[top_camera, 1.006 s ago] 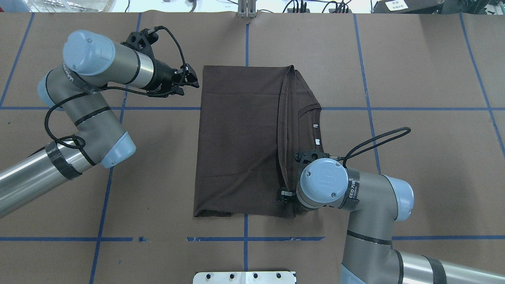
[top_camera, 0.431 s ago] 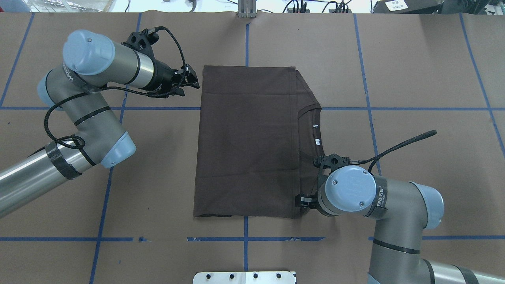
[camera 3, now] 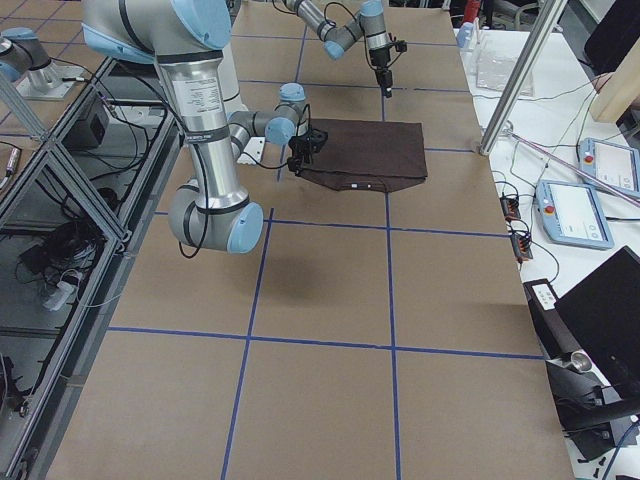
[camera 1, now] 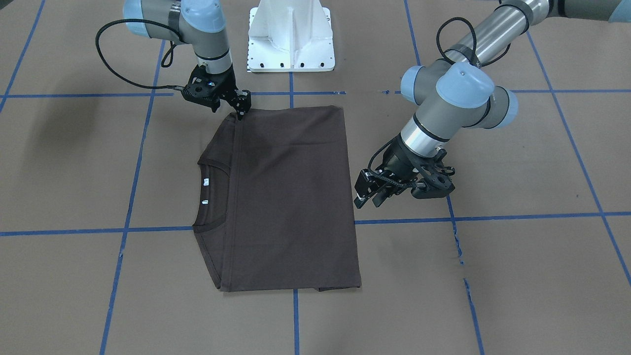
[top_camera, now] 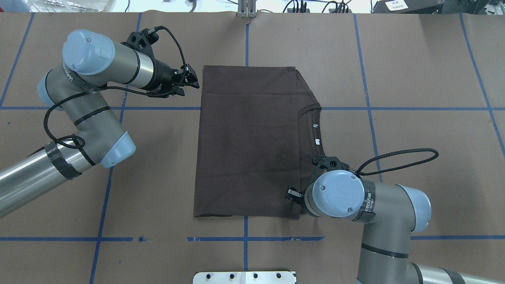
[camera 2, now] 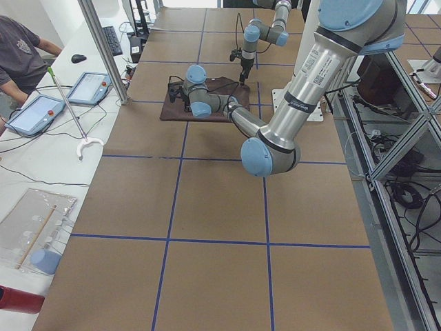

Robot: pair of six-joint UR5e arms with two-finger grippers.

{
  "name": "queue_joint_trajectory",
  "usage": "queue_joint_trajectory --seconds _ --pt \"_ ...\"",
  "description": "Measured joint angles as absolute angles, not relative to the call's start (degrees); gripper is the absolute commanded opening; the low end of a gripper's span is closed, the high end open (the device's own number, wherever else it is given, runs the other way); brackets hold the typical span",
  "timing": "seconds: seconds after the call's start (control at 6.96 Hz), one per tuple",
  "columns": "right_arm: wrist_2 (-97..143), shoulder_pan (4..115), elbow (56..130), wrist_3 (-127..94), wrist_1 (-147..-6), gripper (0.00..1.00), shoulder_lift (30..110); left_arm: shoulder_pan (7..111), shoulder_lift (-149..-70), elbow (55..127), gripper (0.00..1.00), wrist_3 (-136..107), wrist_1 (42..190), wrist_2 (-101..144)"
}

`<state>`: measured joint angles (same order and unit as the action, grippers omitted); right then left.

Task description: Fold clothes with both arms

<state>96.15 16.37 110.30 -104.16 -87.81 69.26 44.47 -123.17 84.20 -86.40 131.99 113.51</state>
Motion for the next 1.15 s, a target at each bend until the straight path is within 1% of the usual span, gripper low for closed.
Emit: queue_joint_trajectory --seconds 0.29,0.43,0.58,1.15 --pt "94.7 15.1 107.9 -115.0 -83.5 0.63 68.7 44.5 -123.1 84.2 0.58 -86.4 132.0 113.5" --pt "94.6 14.9 107.0 -117.3 -81.9 0.38 68.6 44.5 -123.1 84.2 0.57 -86.4 131.9 113.5" --pt "94.5 14.9 106.8 -118.1 -81.3 0.00 68.6 44.5 -123.1 84.4 0.58 -86.4 131.7 113.5" --pt "95.3 15.1 107.9 -117.7 -81.0 0.00 68.8 44.5 -123.1 85.0 0.58 -86.5 130.8 113.5"
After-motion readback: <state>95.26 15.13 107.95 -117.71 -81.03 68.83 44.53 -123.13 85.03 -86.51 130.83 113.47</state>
